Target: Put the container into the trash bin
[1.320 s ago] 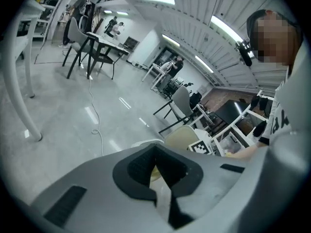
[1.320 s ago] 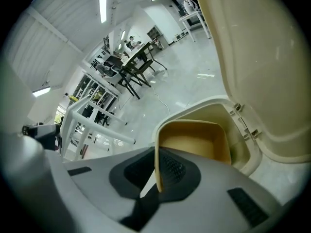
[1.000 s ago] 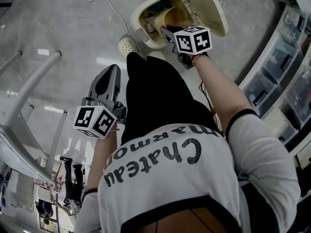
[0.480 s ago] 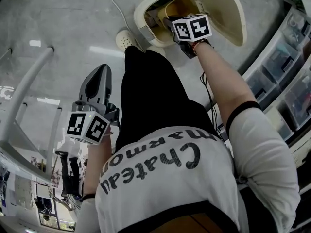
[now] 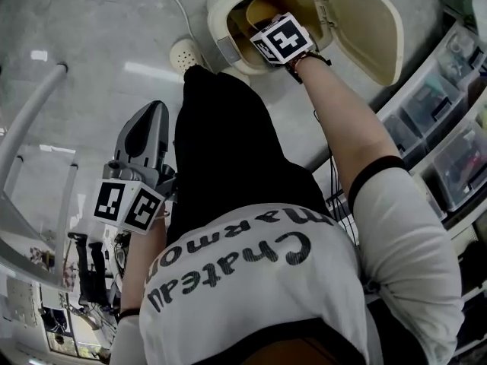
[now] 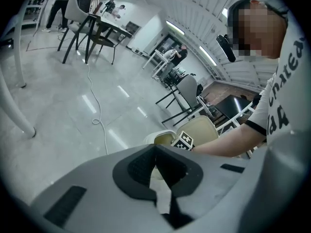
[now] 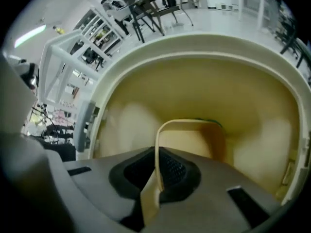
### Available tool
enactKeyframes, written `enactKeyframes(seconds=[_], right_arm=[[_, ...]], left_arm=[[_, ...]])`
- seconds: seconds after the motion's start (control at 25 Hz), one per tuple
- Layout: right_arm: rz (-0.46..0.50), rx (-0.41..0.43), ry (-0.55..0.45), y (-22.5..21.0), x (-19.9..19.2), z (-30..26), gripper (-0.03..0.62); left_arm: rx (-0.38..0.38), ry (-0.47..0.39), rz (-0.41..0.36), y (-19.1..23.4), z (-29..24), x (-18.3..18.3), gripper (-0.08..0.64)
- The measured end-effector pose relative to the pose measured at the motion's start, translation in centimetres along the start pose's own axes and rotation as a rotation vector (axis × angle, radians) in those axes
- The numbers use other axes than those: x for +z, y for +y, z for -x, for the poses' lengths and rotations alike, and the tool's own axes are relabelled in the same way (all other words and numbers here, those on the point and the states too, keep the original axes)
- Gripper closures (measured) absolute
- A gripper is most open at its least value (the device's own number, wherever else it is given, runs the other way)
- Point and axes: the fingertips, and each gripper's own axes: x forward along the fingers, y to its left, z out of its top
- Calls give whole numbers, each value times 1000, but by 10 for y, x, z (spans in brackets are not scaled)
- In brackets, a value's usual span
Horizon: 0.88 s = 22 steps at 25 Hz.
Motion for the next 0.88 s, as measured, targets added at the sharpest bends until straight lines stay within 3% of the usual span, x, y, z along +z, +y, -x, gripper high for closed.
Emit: enactKeyframes(seconds=[0.16, 0.28, 0.52, 0.88], right_arm=[[157, -52, 98, -11, -13, -9, 557], [212, -57, 129, -16, -17, -15, 557], [229, 142, 280, 5, -32, -36, 557], [444, 73, 295, -2, -27, -42, 557]], left_arm=[[22, -12, 13, 11, 5, -5, 537], [39, -14, 15, 16, 7, -11, 537], [61, -29, 43, 32, 10, -22, 537], [69, -60, 43, 25, 5, -26, 537]])
